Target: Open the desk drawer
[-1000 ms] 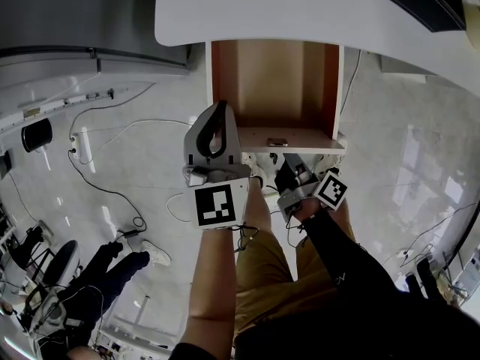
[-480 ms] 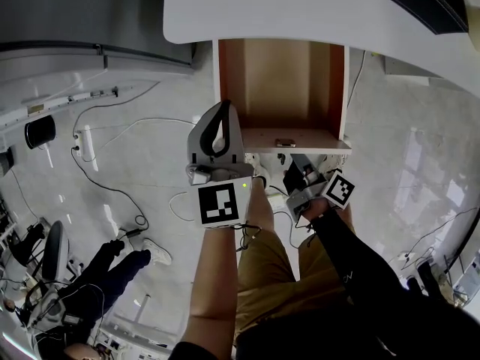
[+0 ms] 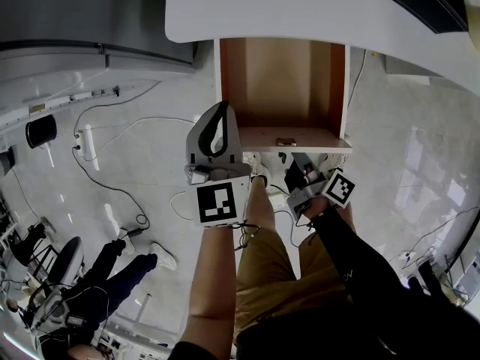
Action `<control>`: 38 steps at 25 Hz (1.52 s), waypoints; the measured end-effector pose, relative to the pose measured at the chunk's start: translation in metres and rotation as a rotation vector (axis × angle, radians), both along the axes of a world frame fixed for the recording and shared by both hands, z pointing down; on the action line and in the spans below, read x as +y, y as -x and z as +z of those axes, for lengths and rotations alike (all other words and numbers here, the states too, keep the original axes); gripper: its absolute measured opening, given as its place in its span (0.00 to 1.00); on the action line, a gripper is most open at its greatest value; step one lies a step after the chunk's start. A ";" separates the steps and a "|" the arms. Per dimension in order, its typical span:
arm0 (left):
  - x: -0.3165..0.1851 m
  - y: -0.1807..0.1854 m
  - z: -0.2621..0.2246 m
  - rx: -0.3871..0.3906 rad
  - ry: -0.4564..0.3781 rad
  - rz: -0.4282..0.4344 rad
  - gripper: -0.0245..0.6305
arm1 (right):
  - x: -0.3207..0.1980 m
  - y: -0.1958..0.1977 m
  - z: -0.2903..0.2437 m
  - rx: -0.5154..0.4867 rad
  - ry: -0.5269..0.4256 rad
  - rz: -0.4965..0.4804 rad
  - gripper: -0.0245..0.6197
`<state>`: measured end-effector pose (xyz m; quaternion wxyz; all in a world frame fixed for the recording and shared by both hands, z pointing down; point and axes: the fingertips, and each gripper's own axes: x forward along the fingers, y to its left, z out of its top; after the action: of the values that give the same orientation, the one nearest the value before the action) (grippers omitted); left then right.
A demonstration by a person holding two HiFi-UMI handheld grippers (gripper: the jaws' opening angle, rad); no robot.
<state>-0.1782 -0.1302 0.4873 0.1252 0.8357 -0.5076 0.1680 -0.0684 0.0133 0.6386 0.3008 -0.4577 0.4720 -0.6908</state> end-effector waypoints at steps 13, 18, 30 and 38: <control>0.004 -0.003 -0.001 -0.009 -0.007 0.009 0.05 | 0.001 -0.001 0.007 0.038 0.004 0.009 0.08; 0.005 -0.005 -0.002 -0.012 -0.007 0.013 0.05 | 0.000 -0.003 0.010 0.051 0.000 0.010 0.08; 0.010 -0.002 -0.002 -0.015 -0.007 0.018 0.05 | -0.005 0.000 0.025 0.096 -0.010 -0.001 0.09; 0.008 -0.002 0.001 -0.021 -0.002 0.022 0.05 | -0.008 -0.002 0.039 0.114 -0.022 -0.006 0.09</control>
<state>-0.1765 -0.1218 0.4882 0.1171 0.8396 -0.4999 0.1776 -0.0665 0.0051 0.6772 0.2765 -0.4916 0.4972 -0.6593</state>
